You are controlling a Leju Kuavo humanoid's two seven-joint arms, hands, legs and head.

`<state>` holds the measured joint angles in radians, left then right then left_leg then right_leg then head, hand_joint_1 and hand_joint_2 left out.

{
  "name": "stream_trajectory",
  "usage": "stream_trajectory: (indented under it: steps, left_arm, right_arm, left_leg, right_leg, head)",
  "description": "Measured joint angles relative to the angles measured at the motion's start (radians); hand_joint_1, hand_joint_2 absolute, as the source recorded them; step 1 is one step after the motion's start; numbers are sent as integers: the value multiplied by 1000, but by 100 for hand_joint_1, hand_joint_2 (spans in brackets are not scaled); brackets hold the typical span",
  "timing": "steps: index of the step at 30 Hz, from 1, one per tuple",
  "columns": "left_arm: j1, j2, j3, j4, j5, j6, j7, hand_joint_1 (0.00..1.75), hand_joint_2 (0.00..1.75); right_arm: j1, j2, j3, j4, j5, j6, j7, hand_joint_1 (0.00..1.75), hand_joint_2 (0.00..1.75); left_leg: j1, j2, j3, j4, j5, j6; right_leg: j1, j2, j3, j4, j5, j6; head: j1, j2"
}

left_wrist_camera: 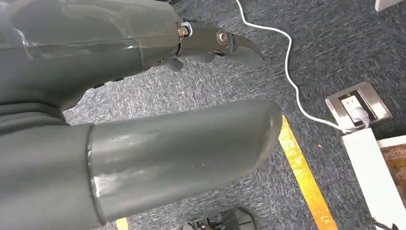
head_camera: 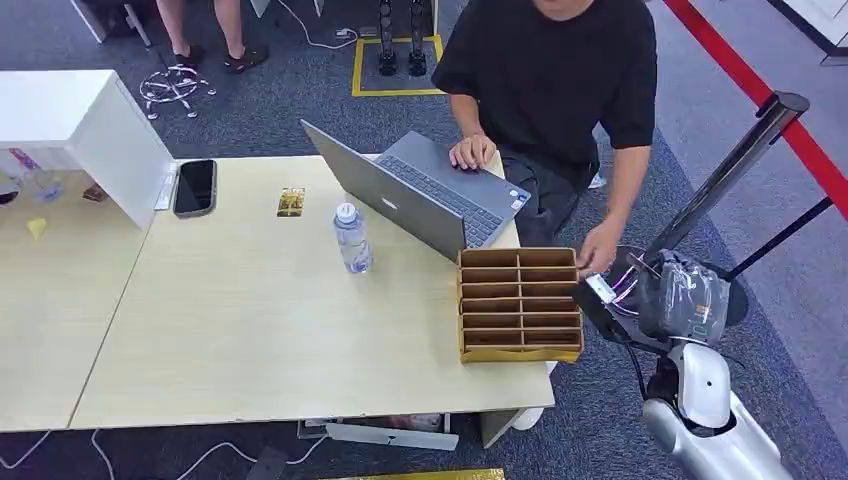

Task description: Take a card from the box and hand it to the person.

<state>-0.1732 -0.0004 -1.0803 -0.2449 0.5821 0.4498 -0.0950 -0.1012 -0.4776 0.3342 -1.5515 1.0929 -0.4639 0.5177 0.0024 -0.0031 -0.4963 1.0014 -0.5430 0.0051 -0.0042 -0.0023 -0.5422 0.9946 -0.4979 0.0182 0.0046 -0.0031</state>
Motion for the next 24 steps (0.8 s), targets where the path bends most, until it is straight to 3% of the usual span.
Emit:
stream_trajectory:
  steps: [12,16,20,21,22,24]
  left_arm:
    - [0,0,0,0,-5,0,4,0,0]
    - [0,0,0,0,-5,0,4,0,0]
    - [0,0,0,0,-9,0,5,0,0]
    - [0,0,0,0,-10,0,7,0,0]
    - [0,0,0,0,-11,0,7,0,0]
    - [0,0,0,0,-11,0,8,0,0]
  right_arm:
    - [7,3,0,14,0,1,2,134,175]
    - [7,3,0,15,0,1,3,124,175]
    - [8,3,1,17,31,16,6,77,175]
    - [8,3,1,19,49,24,9,19,175]
    - [8,3,2,20,58,29,12,5,175]
    - [9,3,2,20,70,45,16,0,175]
  left_leg:
    - [0,0,0,0,0,0]
    - [0,0,0,0,0,0]
    - [0,0,0,0,0,0]
    - [0,0,0,0,0,0]
    - [0,0,0,0,0,0]
    - [0,0,0,0,0,0]
  right_leg:
    - [0,0,0,0,0,0]
    - [0,0,0,0,0,0]
    - [0,0,0,0,0,0]
    - [0,0,0,0,0,0]
    - [0,0,0,0,0,0]
    - [0,0,0,0,0,0]
  head:
    - [0,0]
    - [0,0]
    - [0,0]
    - [0,0]
    - [0,0]
    - [0,0]
